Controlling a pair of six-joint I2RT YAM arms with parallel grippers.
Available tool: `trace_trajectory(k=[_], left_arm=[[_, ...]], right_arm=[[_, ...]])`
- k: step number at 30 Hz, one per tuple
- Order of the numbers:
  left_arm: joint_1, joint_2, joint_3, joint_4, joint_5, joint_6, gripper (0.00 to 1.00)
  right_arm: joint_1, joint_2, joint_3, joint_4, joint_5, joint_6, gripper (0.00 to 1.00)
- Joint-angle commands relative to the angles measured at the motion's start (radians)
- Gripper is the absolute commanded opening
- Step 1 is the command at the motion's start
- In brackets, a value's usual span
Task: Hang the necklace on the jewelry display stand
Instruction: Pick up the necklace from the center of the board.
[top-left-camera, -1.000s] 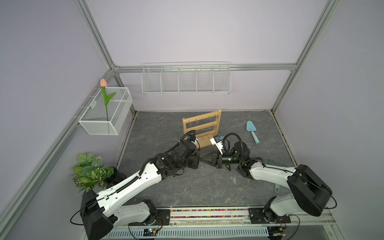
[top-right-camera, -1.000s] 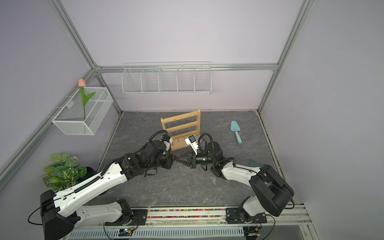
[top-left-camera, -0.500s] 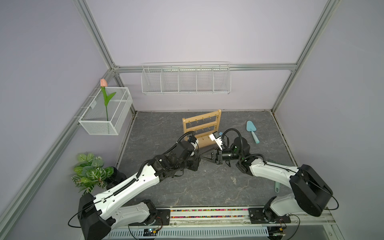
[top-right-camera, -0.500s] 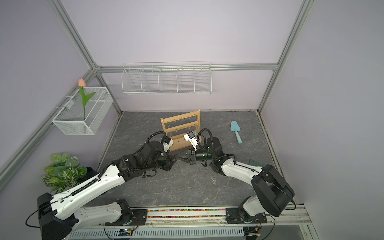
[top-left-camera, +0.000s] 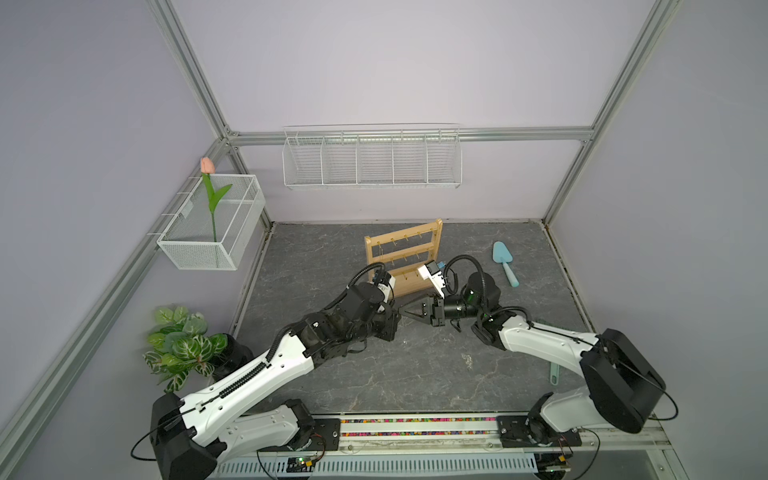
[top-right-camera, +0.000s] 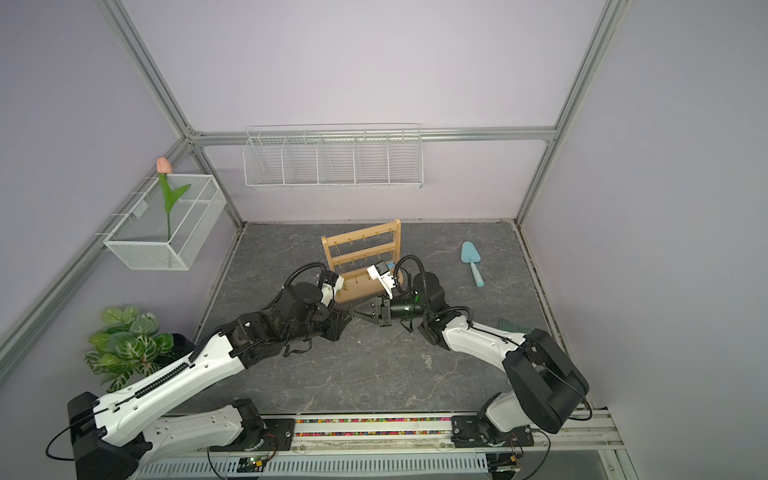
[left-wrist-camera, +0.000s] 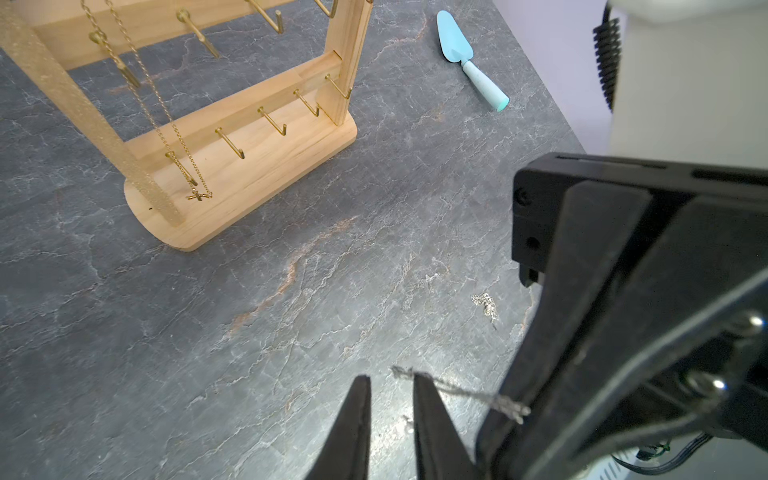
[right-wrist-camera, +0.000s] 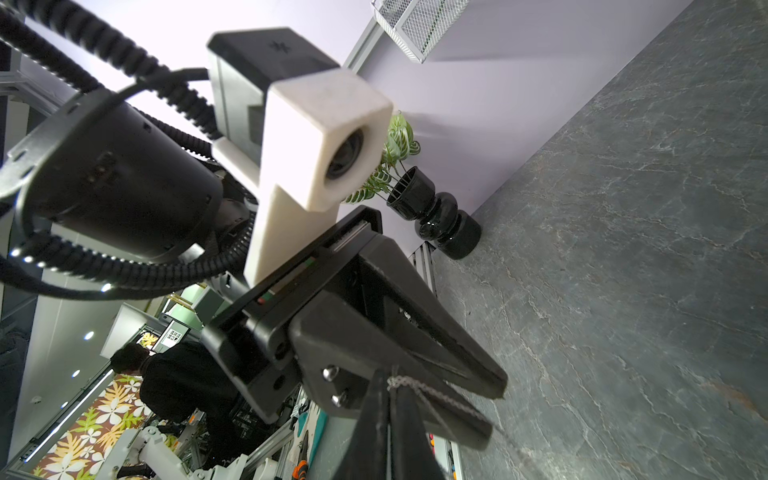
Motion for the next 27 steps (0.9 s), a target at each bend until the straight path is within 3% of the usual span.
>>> trace_trajectory(k=[1,27], left_arm=[[0.0,-0.01,-0.009,0.03,-0.011,0.017,0.21],[-0.001,-0.004,-0.007,0.02,-0.016,0.022,0.14]], right_arm=[[-0.002,-0.006,0.021,0.01,-0.016,0.018,0.07],[-0.003,-0.006,0.016,0.027,-0.013,0.024,0.07]])
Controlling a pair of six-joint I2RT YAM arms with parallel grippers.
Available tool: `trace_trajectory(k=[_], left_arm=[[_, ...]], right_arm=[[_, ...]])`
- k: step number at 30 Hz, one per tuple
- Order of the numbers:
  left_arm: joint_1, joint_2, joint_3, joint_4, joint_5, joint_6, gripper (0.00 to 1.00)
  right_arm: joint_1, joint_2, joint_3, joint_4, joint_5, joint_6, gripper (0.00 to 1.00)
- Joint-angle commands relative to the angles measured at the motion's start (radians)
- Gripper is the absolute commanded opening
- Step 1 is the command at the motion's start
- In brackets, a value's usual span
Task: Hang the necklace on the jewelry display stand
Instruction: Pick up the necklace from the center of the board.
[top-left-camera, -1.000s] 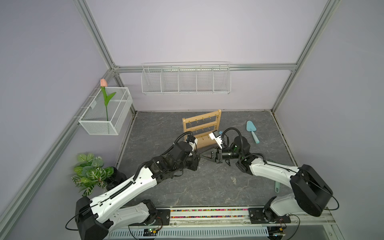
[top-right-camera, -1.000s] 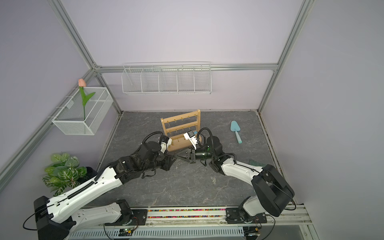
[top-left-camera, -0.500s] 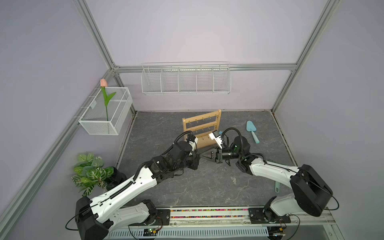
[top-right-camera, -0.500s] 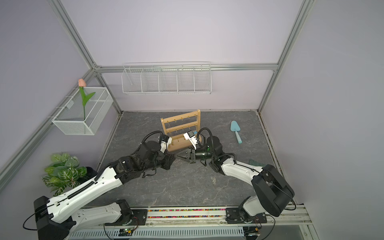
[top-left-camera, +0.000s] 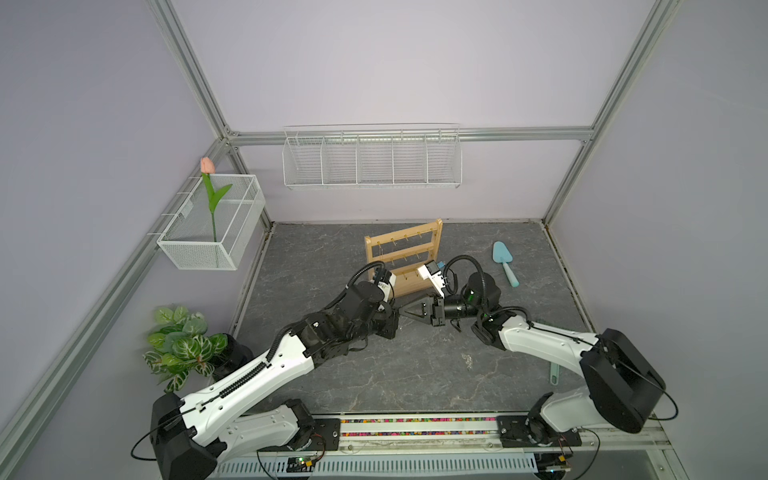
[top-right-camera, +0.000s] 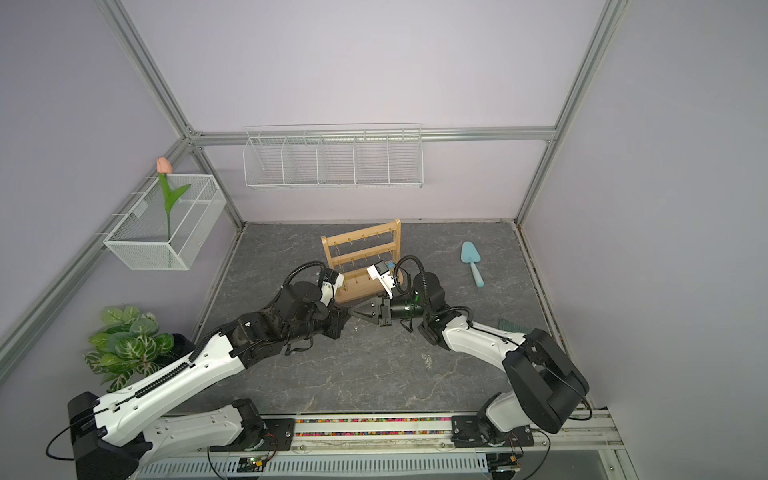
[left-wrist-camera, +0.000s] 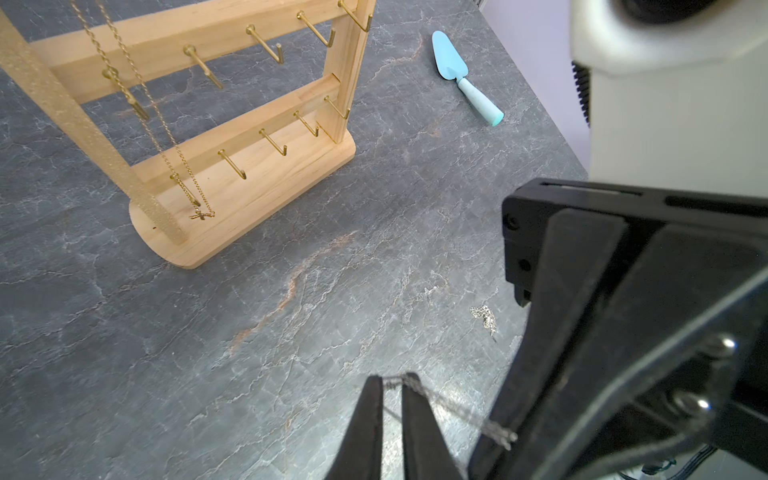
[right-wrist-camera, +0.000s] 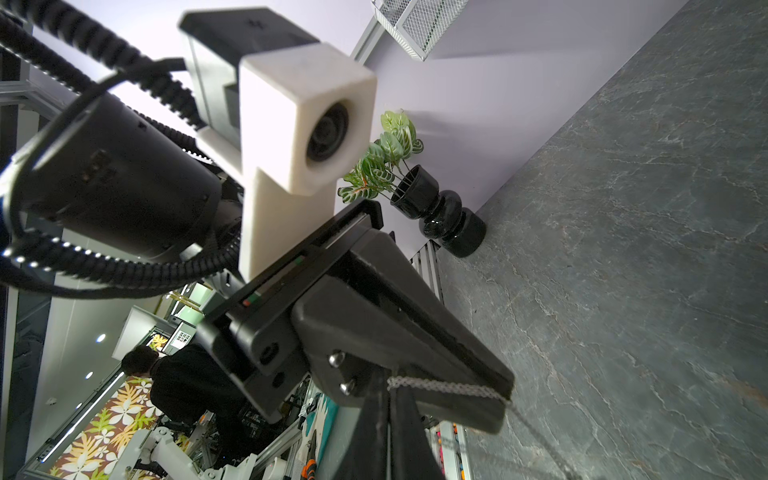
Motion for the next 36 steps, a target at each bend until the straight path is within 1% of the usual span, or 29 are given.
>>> trace_trajectory(k=[1,6,11,36], left_arm=[[0.0,-0.007,-0.009,-0.009,-0.004,0.009,0.14],[0.0,-0.006,-0.009,-0.007,-0.005,0.014,0.11],[0.0,0.0,-0.007,-0.019,-0.005,0.015,0.1],[0.001,0.009,-0.003,-0.006,-0.013,0.004,0.11]], right_arm=[[-0.003,-0.007,0.016,0.018,-0.008,-0.004,0.07],[-0.004,-0.014,0.014,0.008,-0.005,-0.009,0.07],[-0.005,-0.02,0.014,0.0,-0.004,-0.018,0.07],[-0.004,-0.026,0.011,0.003,-0.002,-0.015,0.07]])
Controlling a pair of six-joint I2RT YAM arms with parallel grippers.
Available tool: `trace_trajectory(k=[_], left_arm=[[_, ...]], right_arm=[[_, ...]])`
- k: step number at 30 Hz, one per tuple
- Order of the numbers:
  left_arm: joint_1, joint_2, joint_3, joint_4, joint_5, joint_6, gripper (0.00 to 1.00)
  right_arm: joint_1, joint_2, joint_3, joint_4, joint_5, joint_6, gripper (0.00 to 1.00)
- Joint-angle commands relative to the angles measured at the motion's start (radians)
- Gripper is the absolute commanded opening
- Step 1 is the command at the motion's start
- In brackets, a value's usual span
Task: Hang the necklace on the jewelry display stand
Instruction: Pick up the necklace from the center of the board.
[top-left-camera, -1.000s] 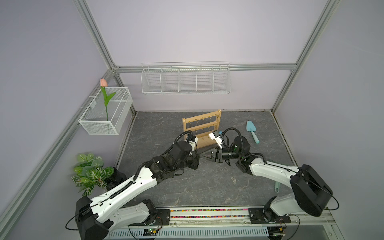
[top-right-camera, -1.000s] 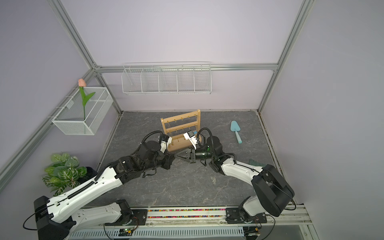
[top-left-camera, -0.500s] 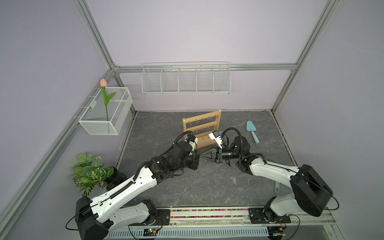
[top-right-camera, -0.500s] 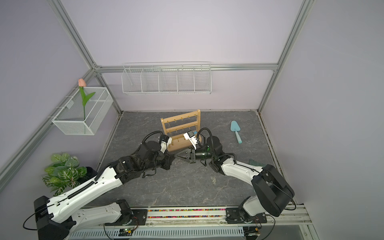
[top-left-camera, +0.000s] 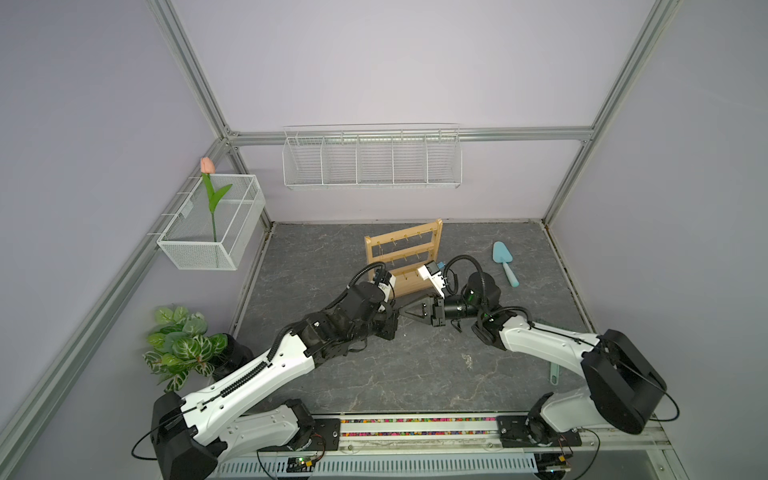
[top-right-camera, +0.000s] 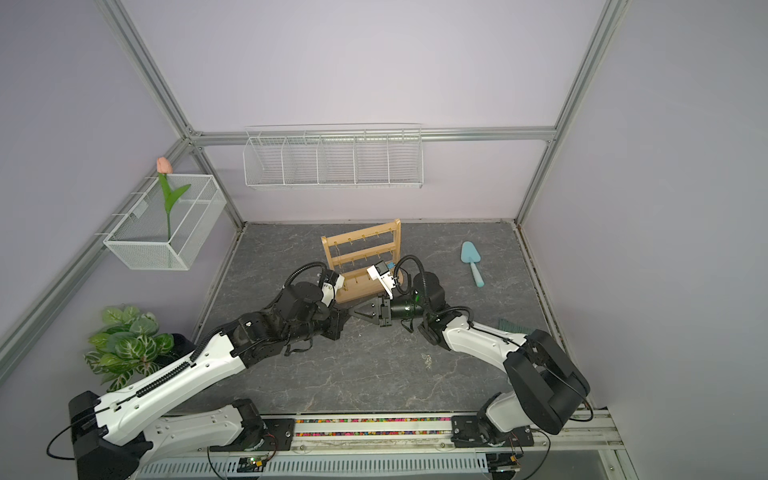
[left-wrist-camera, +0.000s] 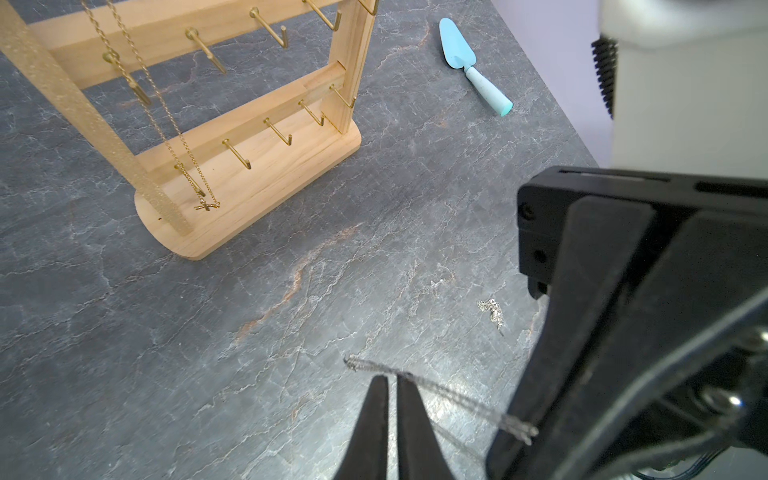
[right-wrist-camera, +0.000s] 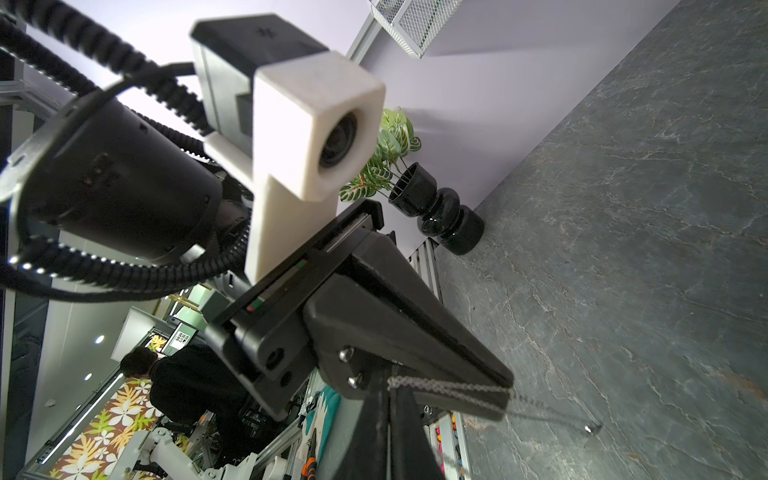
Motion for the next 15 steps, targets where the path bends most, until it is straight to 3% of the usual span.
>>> trace_trajectory(k=[1,15], left_arm=[[0.0,0.005,-0.004,0.022,-0.005,0.0,0.11],[0.0,0.001,-0.022,0.072,0.01,-0.021,0.15]], right_arm=[[-0.002,-0.018,0.01,0.034,-0.001,0.004,0.07],[0.005,0.006,0.011,0.096,0.006,0.044,0.07]])
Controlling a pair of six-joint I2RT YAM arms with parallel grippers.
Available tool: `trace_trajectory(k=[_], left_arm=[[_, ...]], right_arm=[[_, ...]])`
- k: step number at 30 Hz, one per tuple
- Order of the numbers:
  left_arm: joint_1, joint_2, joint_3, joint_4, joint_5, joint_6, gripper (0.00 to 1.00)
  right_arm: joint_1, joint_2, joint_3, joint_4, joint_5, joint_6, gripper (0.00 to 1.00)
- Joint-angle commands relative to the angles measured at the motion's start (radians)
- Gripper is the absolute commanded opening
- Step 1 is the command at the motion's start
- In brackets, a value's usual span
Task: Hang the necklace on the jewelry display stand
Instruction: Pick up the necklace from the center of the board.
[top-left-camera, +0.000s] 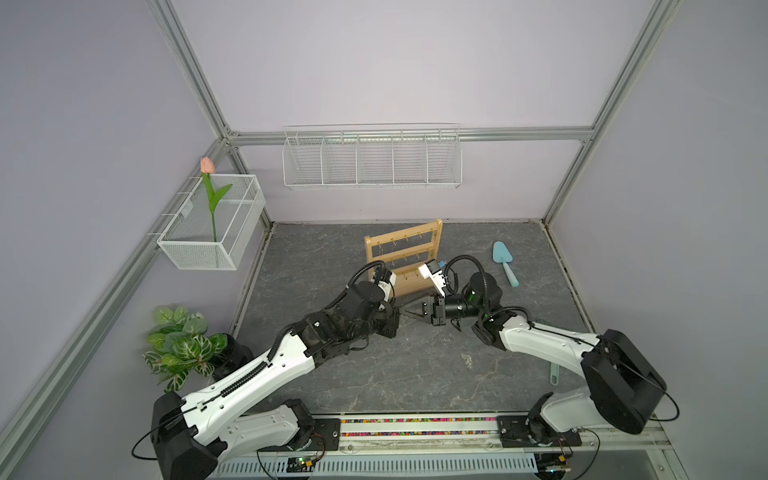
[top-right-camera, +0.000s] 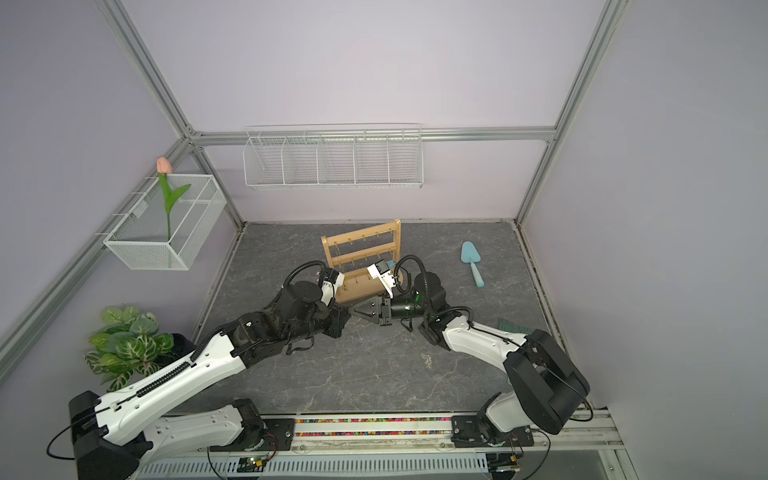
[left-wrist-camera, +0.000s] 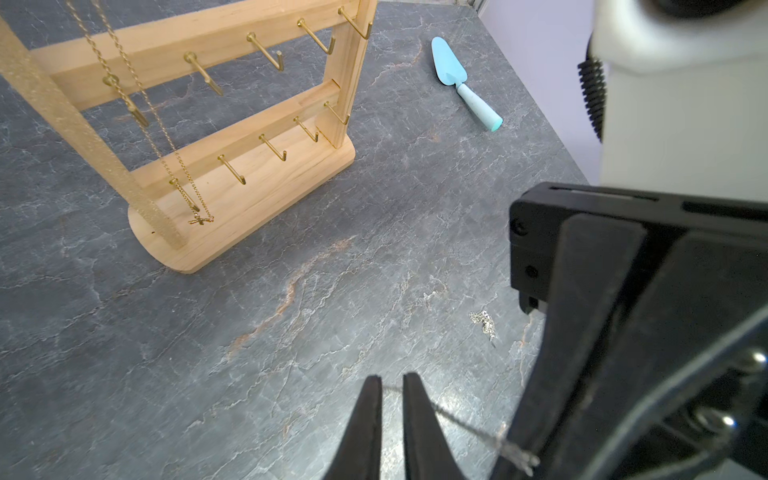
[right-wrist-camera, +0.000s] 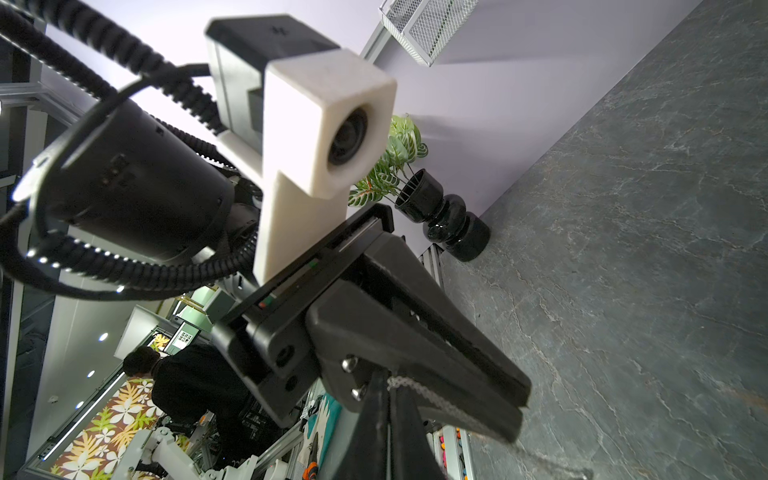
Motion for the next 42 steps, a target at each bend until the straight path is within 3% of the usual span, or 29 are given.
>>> trace_trajectory(k=[1,16,26,42], left_arm=[[0.001,0.001,-0.019,0.032,0.011,-0.015,0.15],[0.0,-0.029,-0.042,0.028,0.004,-0.009,0.2],[0.0,-0.083,-0.043,-0.049,-0.056,0.022,0.17],[0.0,-0.061,-0.041,0.003,-0.014,0.022,0.17]], right_arm=[[0.004,0.005,0.013,0.051,0.006,0.018,0.07],[0.005,0.029,0.04,0.059,0.001,0.033,0.07],[0.001,0.035,0.066,0.007,-0.004,-0.004,0.07],[0.005,0.046,0.08,0.015,-0.006,0.008,0.07]])
